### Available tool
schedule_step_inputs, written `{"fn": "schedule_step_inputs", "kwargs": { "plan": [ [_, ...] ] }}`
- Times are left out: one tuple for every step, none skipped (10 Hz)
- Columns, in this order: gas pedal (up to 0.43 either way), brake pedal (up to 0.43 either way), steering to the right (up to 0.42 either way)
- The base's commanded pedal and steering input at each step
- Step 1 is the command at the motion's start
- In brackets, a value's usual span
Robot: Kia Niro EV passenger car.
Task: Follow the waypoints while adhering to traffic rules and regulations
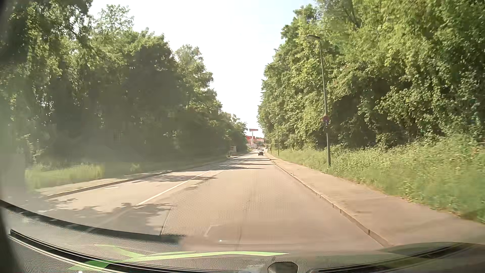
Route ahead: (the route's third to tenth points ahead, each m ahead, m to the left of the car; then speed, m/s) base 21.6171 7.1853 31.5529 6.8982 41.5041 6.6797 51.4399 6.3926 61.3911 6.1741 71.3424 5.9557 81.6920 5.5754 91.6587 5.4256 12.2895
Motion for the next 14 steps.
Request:
{"fn": "schedule_step_inputs", "kwargs": {
  "plan": [
    [0.220,0.000,-0.003],
    [0.220,0.000,-0.003],
    [0.220,0.000,-0.003],
    [0.220,0.000,-0.003],
    [0.220,0.000,-0.003],
    [0.220,0.000,-0.003],
    [0.220,0.000,-0.003],
    [0.220,0.000,-0.003],
    [0.220,0.000,-0.002],
    [0.220,0.000,-0.003],
    [0.220,0.000,-0.003],
    [0.220,0.000,-0.003],
    [0.220,0.000,-0.003],
    [0.220,0.000,-0.003]
  ]
}}
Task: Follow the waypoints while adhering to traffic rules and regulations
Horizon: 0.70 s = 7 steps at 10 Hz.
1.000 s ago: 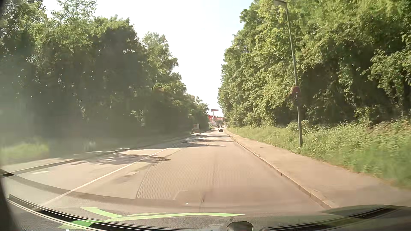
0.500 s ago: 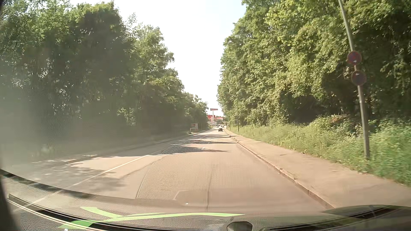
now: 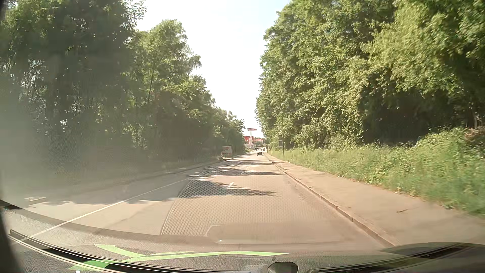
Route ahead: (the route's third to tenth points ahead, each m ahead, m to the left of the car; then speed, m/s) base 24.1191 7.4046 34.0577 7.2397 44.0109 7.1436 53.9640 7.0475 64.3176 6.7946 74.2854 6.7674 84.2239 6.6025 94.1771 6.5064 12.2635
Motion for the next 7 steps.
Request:
{"fn": "schedule_step_inputs", "kwargs": {
  "plan": [
    [0.220,0.000,-0.003],
    [0.220,0.000,-0.003],
    [0.220,0.000,-0.003],
    [0.220,0.000,-0.003],
    [0.220,0.000,-0.004],
    [0.220,0.000,-0.004],
    [0.220,0.000,-0.004]
  ]
}}
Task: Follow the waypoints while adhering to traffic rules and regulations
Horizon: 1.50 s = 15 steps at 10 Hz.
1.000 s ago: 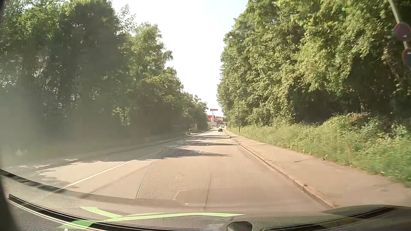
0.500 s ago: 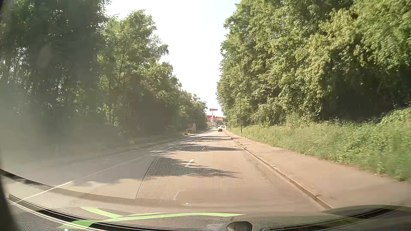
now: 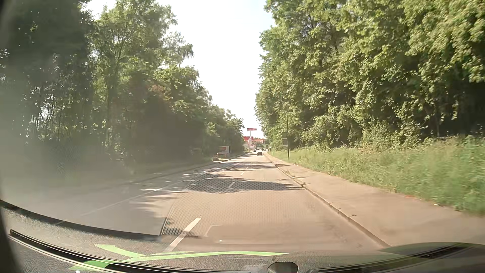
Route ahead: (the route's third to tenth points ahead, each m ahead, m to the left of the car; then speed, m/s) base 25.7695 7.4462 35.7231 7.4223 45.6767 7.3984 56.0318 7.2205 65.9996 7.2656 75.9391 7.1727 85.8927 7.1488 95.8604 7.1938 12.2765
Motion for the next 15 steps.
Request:
{"fn": "schedule_step_inputs", "kwargs": {
  "plan": [
    [0.220,0.000,-0.004],
    [0.220,0.000,-0.004],
    [0.220,0.000,-0.004],
    [0.220,0.000,-0.004],
    [0.220,0.000,-0.004],
    [0.220,0.000,-0.004],
    [0.220,0.000,-0.004],
    [0.220,0.000,-0.004],
    [0.220,0.000,-0.004],
    [0.220,0.000,-0.004],
    [0.220,0.000,-0.004],
    [0.220,0.000,-0.004],
    [0.220,0.000,-0.004],
    [0.228,0.000,-0.004],
    [0.228,0.000,-0.004]
  ]
}}
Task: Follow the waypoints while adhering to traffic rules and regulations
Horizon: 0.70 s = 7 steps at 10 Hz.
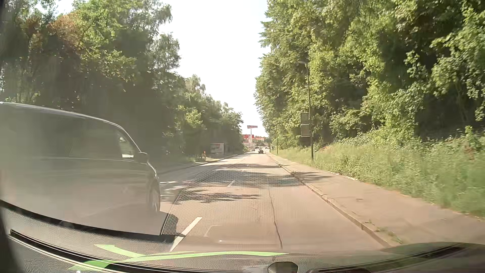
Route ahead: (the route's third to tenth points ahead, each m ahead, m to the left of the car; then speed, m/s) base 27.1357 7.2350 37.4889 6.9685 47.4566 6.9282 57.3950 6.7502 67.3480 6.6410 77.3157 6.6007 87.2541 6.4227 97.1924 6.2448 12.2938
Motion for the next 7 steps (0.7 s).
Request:
{"fn": "schedule_step_inputs", "kwargs": {
  "plan": [
    [0.228,0.000,-0.004],
    [0.228,0.000,-0.004],
    [0.228,0.000,-0.003],
    [0.228,0.000,-0.004],
    [0.228,0.000,-0.003],
    [0.228,0.000,-0.003],
    [0.228,0.000,-0.003]
  ]
}}
